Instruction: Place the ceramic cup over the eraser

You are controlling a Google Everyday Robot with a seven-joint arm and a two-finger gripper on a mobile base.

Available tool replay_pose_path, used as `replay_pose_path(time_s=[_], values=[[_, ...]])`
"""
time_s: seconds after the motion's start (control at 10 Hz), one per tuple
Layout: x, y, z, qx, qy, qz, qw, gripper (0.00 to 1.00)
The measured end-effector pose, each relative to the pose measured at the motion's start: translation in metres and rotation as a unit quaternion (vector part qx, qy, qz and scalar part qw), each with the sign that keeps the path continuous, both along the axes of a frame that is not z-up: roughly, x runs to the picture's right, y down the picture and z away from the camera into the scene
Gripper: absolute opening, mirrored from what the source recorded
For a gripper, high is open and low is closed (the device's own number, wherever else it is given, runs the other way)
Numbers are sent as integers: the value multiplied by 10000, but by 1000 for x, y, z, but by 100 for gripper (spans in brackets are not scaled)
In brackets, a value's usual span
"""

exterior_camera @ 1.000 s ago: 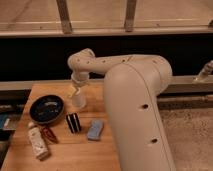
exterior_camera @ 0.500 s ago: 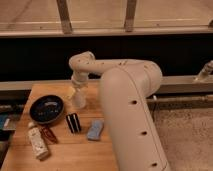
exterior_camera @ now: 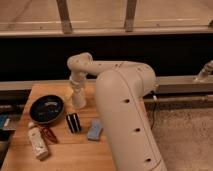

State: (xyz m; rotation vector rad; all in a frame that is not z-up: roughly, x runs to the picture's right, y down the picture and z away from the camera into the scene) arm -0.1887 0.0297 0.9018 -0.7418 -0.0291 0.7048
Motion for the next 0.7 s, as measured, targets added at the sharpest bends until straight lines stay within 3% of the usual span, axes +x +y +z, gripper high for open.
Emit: replay_pose_path(time_s=[0.4,0.7], values=[[3,6,-10,-4,185,-414,9990,24],[10,1,-20,43,359,-582,9976,1]])
